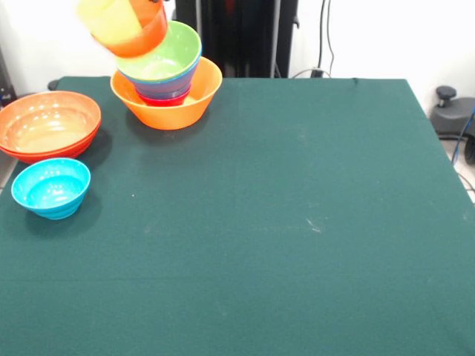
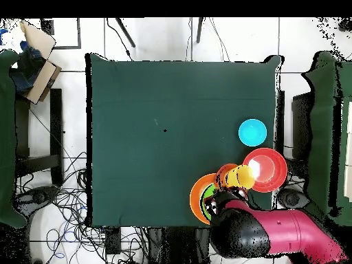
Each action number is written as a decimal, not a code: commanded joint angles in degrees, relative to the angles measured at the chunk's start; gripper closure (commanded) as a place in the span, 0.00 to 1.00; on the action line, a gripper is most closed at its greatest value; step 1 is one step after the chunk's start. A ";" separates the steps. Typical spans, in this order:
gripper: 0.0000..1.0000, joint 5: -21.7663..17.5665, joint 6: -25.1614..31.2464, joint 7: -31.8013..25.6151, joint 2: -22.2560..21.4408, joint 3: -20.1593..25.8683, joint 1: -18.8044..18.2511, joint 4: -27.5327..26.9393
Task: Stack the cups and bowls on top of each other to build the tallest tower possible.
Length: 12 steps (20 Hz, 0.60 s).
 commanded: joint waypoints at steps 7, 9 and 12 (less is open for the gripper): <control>0.00 -3.55 -3.49 6.30 4.87 -5.81 4.33 0.82; 0.00 -2.91 -2.74 5.05 4.96 -5.60 3.96 0.38; 0.00 -2.24 -2.09 3.41 4.93 -5.02 3.01 0.17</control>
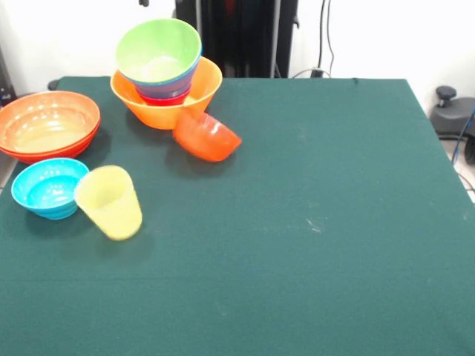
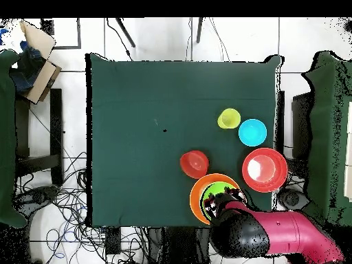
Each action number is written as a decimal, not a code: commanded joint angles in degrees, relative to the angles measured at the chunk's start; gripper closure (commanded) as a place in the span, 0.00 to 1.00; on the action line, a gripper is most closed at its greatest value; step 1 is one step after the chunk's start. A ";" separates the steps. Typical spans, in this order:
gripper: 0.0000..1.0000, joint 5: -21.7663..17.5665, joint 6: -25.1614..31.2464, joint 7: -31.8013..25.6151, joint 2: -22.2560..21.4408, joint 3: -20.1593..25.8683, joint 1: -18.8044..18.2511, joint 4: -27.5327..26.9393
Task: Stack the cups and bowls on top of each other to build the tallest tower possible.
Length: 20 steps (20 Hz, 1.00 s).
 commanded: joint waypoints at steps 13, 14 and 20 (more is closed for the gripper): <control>0.00 -5.71 2.24 1.59 12.96 -5.31 6.25 -15.72; 0.00 -5.16 3.44 1.11 13.04 -5.25 6.85 -17.57; 0.00 -1.07 11.91 -1.69 13.64 -4.30 10.12 -28.54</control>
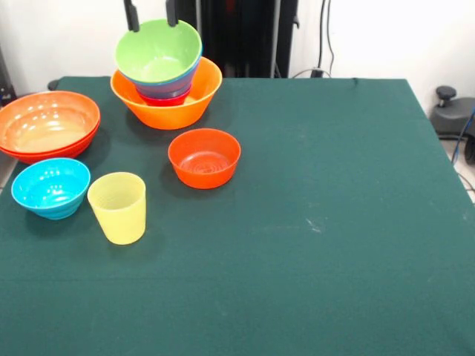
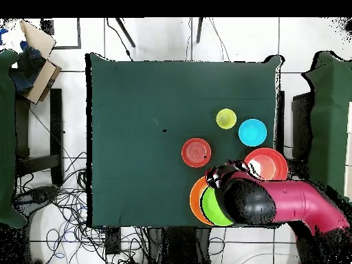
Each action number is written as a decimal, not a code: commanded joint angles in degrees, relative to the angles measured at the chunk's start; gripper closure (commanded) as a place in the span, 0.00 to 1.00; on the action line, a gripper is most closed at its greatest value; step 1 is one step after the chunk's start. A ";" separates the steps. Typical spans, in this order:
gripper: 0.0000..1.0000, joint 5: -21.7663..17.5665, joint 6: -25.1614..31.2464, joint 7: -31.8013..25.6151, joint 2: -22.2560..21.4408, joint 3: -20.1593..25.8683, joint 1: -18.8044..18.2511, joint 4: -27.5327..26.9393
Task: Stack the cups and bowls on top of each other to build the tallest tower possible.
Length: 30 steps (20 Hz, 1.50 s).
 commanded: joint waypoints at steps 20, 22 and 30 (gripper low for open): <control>0.00 2.28 3.87 -0.95 5.29 0.87 2.30 -9.92; 0.00 3.76 -1.99 -0.40 2.78 4.74 -2.76 -3.25; 0.00 3.21 -16.29 1.82 -3.92 18.85 -15.01 7.86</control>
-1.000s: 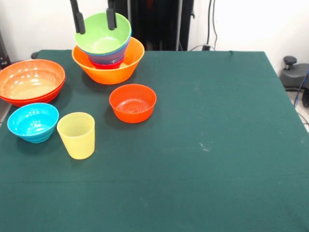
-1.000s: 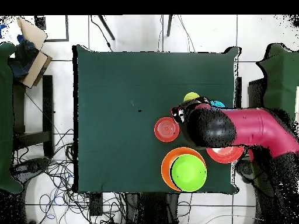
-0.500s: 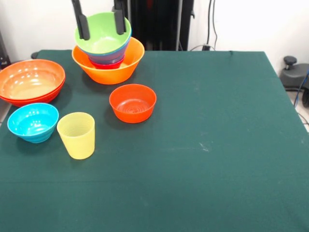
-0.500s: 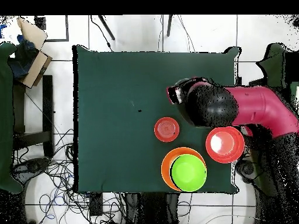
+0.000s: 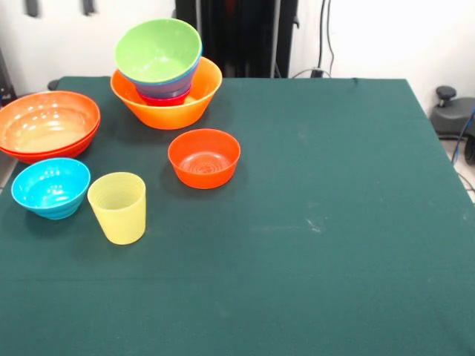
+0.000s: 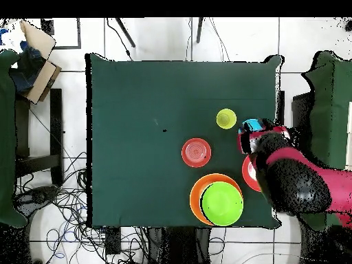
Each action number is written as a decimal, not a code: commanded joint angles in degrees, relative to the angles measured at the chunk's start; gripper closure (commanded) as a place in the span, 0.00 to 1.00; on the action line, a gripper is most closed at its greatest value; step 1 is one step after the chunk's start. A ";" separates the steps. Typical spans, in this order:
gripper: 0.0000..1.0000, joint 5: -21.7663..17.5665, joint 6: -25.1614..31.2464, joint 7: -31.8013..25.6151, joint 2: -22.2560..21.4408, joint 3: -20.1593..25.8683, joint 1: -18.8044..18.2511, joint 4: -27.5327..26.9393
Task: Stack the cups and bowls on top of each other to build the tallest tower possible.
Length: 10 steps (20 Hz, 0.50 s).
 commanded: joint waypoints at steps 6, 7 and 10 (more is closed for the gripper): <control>0.00 0.88 2.70 -1.62 -10.81 6.88 -0.26 17.33; 0.00 1.31 3.24 -1.68 -11.57 6.92 -0.12 18.04; 0.00 2.08 1.69 -0.53 -12.69 8.02 -0.37 19.58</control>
